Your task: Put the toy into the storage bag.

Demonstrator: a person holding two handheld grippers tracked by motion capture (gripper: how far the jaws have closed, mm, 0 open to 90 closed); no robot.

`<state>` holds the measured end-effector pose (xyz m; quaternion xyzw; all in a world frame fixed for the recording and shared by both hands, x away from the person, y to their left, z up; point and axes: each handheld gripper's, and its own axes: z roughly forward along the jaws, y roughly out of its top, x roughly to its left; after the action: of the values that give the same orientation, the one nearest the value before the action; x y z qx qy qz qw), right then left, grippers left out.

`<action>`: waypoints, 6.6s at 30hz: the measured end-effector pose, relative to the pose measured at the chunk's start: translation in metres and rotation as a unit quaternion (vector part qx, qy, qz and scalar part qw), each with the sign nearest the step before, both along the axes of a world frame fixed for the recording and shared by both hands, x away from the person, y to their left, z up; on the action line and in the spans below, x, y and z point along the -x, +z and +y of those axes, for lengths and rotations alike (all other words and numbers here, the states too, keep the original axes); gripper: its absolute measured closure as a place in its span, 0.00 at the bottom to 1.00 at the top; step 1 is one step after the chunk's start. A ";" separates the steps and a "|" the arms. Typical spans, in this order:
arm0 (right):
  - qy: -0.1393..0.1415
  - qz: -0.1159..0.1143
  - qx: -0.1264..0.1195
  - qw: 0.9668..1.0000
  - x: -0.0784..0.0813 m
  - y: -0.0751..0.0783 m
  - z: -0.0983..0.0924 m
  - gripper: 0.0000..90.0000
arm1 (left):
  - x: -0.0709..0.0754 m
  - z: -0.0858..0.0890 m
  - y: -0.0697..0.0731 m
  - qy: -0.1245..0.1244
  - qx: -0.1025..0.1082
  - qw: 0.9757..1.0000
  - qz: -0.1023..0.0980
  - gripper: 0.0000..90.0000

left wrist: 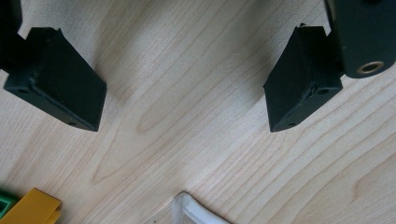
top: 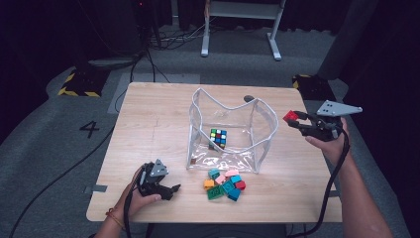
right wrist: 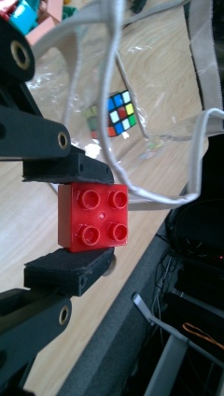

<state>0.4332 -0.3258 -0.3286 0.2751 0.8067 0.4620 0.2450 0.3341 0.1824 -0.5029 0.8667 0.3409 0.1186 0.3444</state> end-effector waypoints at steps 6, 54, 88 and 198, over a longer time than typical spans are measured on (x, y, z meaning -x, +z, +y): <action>0.001 -0.009 -0.005 1.000 -0.009 0.018 0.005 0.66 | 0.000 0.000 0.000 0.000 0.000 1.000 0.000 0.14; 0.189 0.028 0.098 0.977 -0.041 0.031 0.139 0.66 | -0.001 0.000 0.000 -0.006 -0.002 1.000 -0.002 0.14; 0.172 0.137 0.267 0.938 -0.056 -0.001 0.133 0.60 | -0.002 0.000 0.000 -0.006 -0.002 1.000 -0.002 0.14; 0.201 0.129 0.048 0.970 0.121 -0.169 0.131 0.53 | -0.001 0.000 0.000 -0.006 0.000 1.000 0.000 0.14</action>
<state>0.3125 -0.1946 -0.4972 0.1523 0.8915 0.4233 0.0539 0.3356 0.1820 -0.5028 0.8689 0.3353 0.1165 0.3449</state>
